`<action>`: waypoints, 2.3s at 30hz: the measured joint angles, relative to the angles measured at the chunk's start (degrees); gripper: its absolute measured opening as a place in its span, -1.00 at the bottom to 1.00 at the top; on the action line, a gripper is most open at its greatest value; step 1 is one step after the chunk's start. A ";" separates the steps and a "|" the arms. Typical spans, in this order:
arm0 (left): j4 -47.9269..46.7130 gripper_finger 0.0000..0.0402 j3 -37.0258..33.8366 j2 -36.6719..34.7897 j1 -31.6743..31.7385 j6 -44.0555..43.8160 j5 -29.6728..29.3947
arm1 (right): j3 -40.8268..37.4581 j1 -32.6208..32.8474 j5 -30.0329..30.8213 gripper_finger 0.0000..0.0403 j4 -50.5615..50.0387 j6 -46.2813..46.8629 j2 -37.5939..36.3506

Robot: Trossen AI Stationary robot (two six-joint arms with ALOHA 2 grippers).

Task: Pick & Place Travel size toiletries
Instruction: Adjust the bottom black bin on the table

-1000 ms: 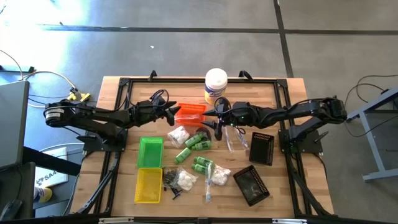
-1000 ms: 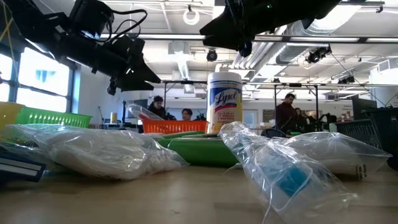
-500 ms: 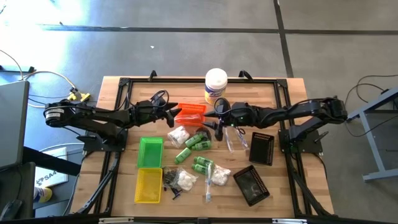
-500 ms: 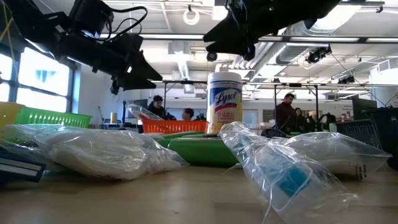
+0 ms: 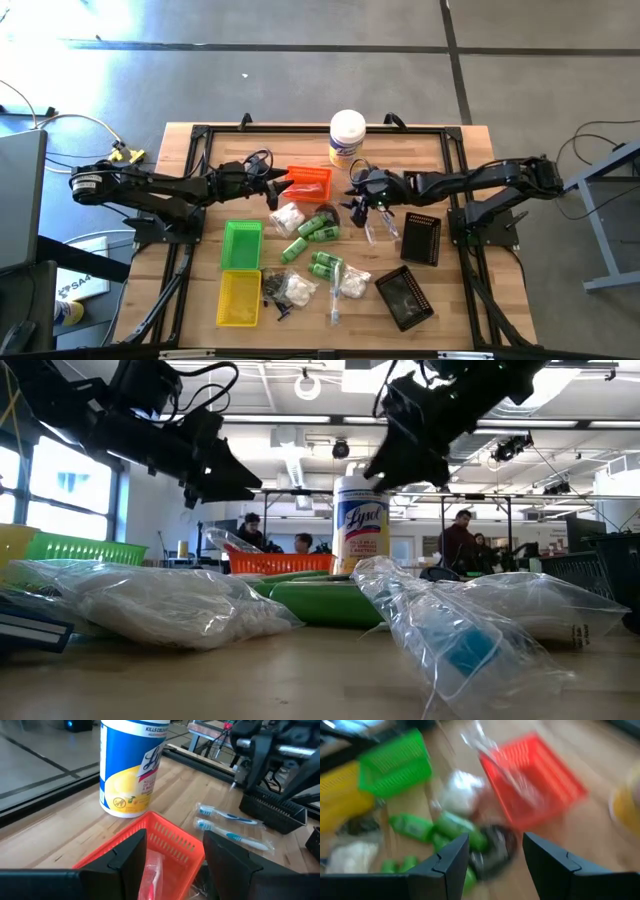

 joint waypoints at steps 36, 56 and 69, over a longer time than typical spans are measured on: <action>6.35 -0.96 0.00 0.00 -8.86 5.09 0.55 | 0.00 16.24 -3.93 -0.98 -25.77 28.15 -4.72; 2.79 -0.96 0.00 0.01 -9.03 2.95 0.34 | 0.00 30.65 -10.22 -0.98 -32.62 56.89 -4.24; 4.66 -0.96 0.00 0.02 -9.01 4.81 -0.82 | 0.00 35.41 -15.20 -0.99 -32.19 76.24 1.92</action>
